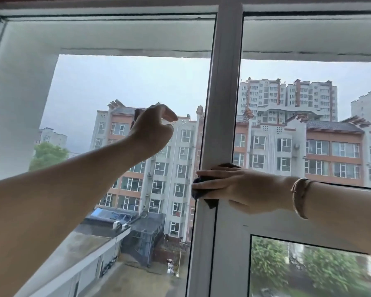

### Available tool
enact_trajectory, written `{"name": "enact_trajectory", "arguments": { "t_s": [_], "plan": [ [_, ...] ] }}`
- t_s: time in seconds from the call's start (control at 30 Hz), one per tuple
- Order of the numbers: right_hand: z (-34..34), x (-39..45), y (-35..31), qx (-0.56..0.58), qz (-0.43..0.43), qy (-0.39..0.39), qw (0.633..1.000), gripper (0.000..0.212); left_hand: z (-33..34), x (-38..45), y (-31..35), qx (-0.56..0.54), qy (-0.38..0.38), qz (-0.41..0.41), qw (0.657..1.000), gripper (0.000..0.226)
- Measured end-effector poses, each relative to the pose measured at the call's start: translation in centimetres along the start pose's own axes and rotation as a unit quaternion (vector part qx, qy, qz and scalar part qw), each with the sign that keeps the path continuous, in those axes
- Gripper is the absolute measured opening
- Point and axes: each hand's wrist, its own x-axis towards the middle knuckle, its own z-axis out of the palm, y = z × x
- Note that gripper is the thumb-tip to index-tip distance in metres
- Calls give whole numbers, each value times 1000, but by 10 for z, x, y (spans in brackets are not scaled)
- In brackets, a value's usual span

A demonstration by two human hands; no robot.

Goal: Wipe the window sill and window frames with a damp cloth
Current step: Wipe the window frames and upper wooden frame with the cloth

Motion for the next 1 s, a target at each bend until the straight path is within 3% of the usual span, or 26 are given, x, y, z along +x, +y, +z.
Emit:
{"name": "enact_trajectory", "arguments": {
  "t_s": [0.07,0.13,0.23,0.4,0.5,0.67,0.87,1.0],
  "plan": [
    [-3,4,17,-41,37,44,997,63,-4,-2,-6,9,-5,8,1000,32],
    [-14,12,42,-27,158,119,980,78,-6,-1,-10,14,-7,13,1000,31],
    [-27,24,61,24,280,181,942,77,-5,2,-13,13,-3,6,1000,32],
    [-10,16,21,7,201,112,973,66,8,5,-8,-29,-11,4,1000,32],
    [-8,13,22,-20,202,112,973,68,14,5,4,-33,-5,11,999,32],
    [-30,39,48,42,340,177,923,67,12,19,18,-39,15,36,999,31],
    [-55,67,94,37,361,271,891,62,-8,42,23,7,37,49,998,29],
    [-66,78,113,93,379,300,870,67,-22,62,36,21,50,49,997,28]
  ]
}}
